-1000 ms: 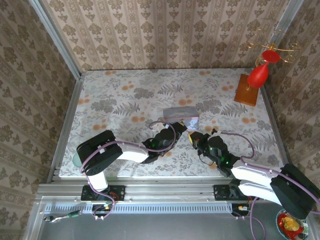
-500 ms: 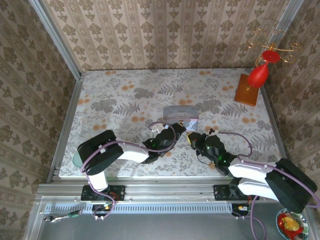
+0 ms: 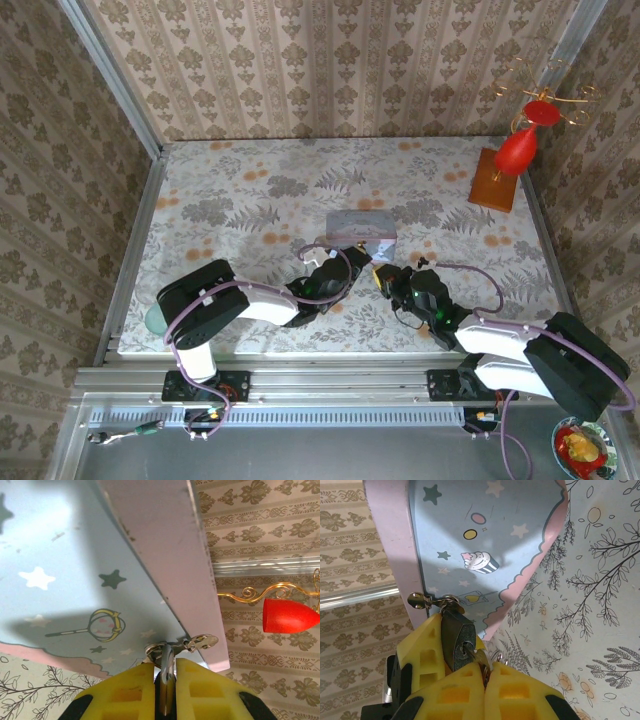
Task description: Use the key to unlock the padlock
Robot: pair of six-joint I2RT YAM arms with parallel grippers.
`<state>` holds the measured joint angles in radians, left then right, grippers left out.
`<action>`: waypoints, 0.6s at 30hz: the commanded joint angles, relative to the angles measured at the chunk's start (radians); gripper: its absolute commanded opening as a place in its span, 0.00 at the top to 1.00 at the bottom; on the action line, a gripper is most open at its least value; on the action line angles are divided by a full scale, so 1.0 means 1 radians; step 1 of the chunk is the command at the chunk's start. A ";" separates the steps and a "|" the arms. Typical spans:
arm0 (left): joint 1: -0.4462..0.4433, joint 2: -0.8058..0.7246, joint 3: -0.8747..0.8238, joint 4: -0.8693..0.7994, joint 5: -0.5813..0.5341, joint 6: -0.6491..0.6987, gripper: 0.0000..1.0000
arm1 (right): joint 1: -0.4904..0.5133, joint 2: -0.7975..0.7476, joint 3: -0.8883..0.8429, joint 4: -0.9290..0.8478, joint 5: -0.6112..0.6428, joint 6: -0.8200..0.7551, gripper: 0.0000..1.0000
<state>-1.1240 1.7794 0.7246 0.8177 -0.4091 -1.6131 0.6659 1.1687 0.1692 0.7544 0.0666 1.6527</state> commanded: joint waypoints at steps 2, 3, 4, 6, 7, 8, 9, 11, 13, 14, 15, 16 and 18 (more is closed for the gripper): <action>-0.094 0.005 0.062 0.104 0.253 -0.014 1.00 | 0.006 0.031 0.084 0.194 -0.085 -0.010 1.00; -0.095 0.007 0.063 0.101 0.253 -0.015 1.00 | 0.006 0.039 0.086 0.203 -0.090 -0.008 1.00; -0.097 0.008 0.064 0.101 0.254 -0.016 1.00 | 0.005 0.045 0.089 0.211 -0.091 -0.008 1.00; -0.100 0.008 0.067 0.101 0.255 -0.019 1.00 | 0.005 0.063 0.092 0.226 -0.098 -0.003 1.00; -0.101 0.008 0.068 0.102 0.256 -0.019 1.00 | 0.006 0.071 0.092 0.241 -0.100 -0.001 1.00; -0.103 0.008 0.070 0.103 0.258 -0.020 1.00 | 0.004 0.082 0.089 0.259 -0.100 0.002 1.00; -0.105 0.008 0.071 0.104 0.257 -0.020 1.00 | 0.000 0.092 0.086 0.275 -0.100 0.010 1.00; -0.107 0.003 0.070 0.105 0.260 -0.022 1.00 | -0.014 0.106 0.079 0.302 -0.109 0.016 1.00; -0.108 -0.003 0.066 0.107 0.262 -0.022 1.00 | -0.036 0.109 0.074 0.313 -0.125 0.018 1.00; -0.108 -0.006 0.064 0.107 0.262 -0.026 1.00 | -0.045 0.107 0.073 0.313 -0.131 0.021 1.00; -0.108 -0.006 0.062 0.113 0.263 -0.028 1.00 | -0.053 0.106 0.074 0.315 -0.139 0.022 1.00; -0.108 -0.005 0.061 0.120 0.265 -0.031 1.00 | -0.059 0.106 0.076 0.317 -0.148 0.022 1.00; -0.108 -0.003 0.061 0.137 0.270 -0.037 1.00 | -0.065 0.109 0.078 0.322 -0.159 0.023 1.00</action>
<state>-1.1336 1.7870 0.7349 0.8349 -0.4194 -1.6314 0.6037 1.2728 0.1734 0.9180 -0.0200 1.6791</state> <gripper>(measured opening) 0.128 0.066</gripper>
